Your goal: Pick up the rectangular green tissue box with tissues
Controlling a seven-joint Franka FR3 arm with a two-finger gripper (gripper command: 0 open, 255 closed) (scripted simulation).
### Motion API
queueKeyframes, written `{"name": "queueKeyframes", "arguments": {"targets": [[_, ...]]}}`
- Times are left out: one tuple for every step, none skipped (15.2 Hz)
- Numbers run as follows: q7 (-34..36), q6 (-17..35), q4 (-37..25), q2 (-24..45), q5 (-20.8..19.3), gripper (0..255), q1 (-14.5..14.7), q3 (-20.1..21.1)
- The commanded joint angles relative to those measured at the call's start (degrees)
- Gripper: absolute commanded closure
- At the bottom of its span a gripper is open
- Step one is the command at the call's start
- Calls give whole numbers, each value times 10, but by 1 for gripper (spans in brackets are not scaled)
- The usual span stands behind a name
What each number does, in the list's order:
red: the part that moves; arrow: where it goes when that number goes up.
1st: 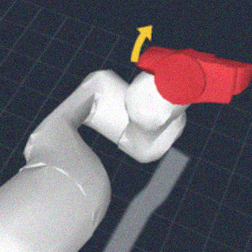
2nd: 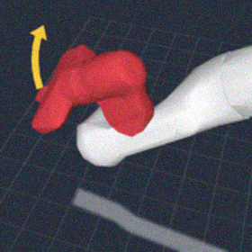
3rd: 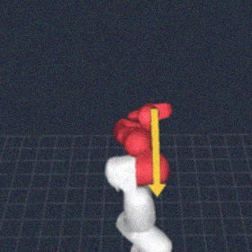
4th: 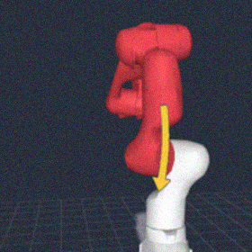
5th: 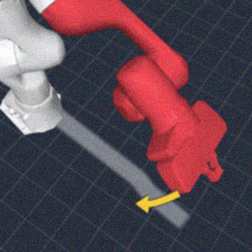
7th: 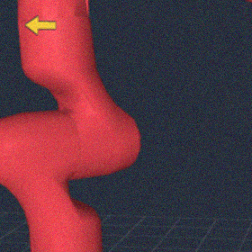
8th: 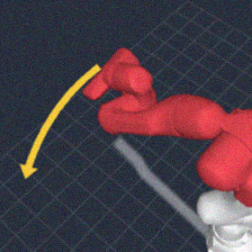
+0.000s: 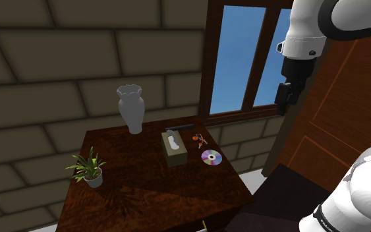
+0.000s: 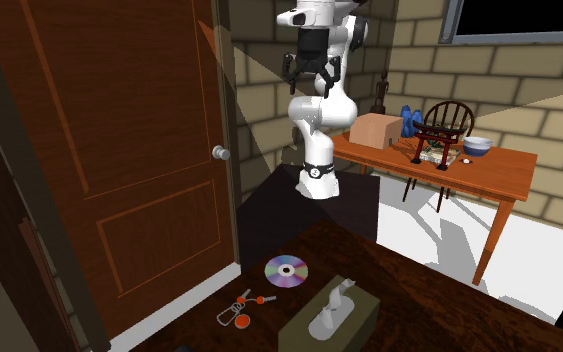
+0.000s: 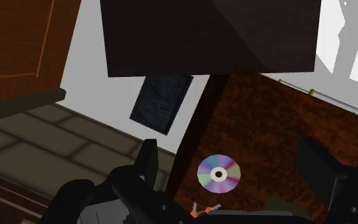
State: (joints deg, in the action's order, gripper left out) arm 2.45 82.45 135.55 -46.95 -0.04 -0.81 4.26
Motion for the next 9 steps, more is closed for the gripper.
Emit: {"name": "queueKeyframes", "arguments": {"targets": [[0,0,0,0,0,0,0,0],[-3,18,-2,18,-3,0,2,4],[-7,35,-4,37,-7,0,4,8],[-9,52,-7,57,-10,0,5,11],[-12,68,-11,76,-14,0,7,15],[-14,84,-15,96,-18,0,8,19],[-17,99,-20,116,-23,0,9,23],[-18,114,-26,136,-27,0,10,28],[-20,129,-33,157,-32,0,11,32]]}}
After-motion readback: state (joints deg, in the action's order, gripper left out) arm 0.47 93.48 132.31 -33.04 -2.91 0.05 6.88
